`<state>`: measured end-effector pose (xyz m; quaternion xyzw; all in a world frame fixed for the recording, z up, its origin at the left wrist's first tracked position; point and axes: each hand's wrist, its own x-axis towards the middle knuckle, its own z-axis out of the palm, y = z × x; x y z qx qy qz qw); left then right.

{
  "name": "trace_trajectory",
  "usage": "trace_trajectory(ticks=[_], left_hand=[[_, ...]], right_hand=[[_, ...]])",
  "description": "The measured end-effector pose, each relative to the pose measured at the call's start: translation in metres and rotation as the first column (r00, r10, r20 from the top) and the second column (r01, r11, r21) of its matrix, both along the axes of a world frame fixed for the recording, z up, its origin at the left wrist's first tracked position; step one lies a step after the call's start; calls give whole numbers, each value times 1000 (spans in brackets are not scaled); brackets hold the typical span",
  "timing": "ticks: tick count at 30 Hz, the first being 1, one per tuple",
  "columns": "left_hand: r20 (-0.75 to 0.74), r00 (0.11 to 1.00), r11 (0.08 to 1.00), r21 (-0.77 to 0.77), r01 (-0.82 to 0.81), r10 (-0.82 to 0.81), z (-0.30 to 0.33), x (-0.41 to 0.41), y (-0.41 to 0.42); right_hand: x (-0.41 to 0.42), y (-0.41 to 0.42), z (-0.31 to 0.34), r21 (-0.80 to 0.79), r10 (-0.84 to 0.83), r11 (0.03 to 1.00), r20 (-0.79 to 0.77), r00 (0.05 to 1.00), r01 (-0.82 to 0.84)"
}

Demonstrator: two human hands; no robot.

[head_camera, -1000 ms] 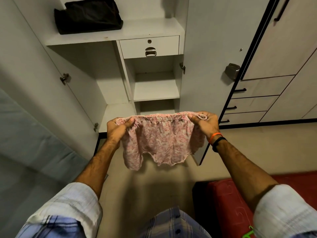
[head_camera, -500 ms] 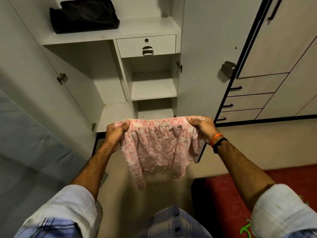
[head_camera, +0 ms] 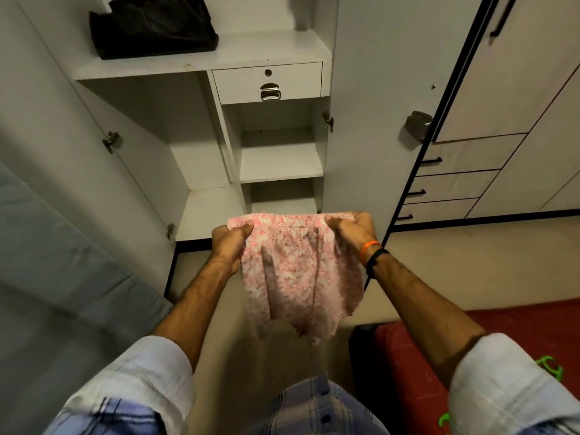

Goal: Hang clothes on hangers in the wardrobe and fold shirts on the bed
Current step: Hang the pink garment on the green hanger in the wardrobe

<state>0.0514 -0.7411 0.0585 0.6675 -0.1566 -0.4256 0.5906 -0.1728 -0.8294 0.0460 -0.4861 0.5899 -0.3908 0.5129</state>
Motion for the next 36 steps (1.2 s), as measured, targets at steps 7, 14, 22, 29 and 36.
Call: trace_trajectory(ticks=[7,14,22,29,36], left_hand=[[437,898,998,-11,67,-56,4,-70,-12],[492,834,961,24,275,-251,8,-95,-15],[504,721,870,149,470,-476,0,-101,-14],[436,801,872,-69,485,-411,6,-89,-10],[325,937,974,-132,183,-131,-1,-45,-14]], right_hand=[[54,19,8,-105,78,991,-63,995,-84],[60,25,21,-3,203,979,92,975,-203],[53,31,31,20,270,949,461,845,-314],[46,28,30,-79,267,963,167,949,-257],[28,16,40,-52,349,937,178,920,-346]])
